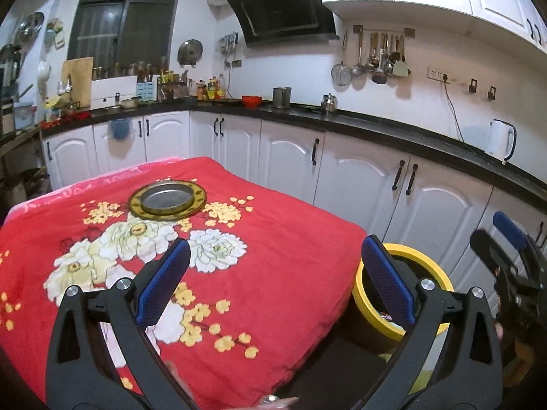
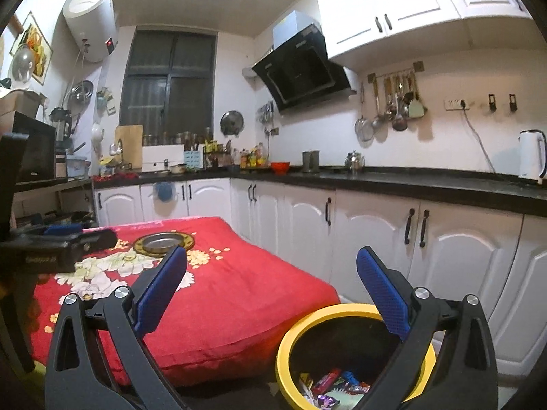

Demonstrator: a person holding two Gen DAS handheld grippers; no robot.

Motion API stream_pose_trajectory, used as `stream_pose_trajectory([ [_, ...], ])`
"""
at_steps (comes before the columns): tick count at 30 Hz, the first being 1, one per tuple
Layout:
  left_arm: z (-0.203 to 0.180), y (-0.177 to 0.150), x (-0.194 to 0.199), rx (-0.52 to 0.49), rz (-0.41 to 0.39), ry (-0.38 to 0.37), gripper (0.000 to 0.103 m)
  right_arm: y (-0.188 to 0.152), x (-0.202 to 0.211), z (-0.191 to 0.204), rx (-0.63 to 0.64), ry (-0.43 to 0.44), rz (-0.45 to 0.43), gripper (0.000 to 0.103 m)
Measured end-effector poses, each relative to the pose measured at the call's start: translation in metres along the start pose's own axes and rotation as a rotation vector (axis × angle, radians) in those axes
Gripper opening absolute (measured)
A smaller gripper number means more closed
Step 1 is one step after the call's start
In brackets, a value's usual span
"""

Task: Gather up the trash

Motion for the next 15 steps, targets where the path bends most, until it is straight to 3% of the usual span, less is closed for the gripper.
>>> stream_pose_trajectory([
  [6,0.0,-0.011,0.008,0.01,-0.065,-0.001,0.092,-0.006,-0.003,0.002,-0.021,-0.007,0.003,0.097],
  [15,-0.006,-0.015,0.005,0.012,-0.053,-0.032,0.092,-0.015,-0.006,0.009,-0.025,0.009,0.033,0.097],
])
Point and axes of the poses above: each gripper's, at about its wrist camera, not at the fingertips, and x roughly against the way its jaws point, z to its left, y to its top, the point moved 4 cm from there along -x, roughly the way its jaws point, and after that the axes turned 10 degrees about -z, right-handed, at the moved point
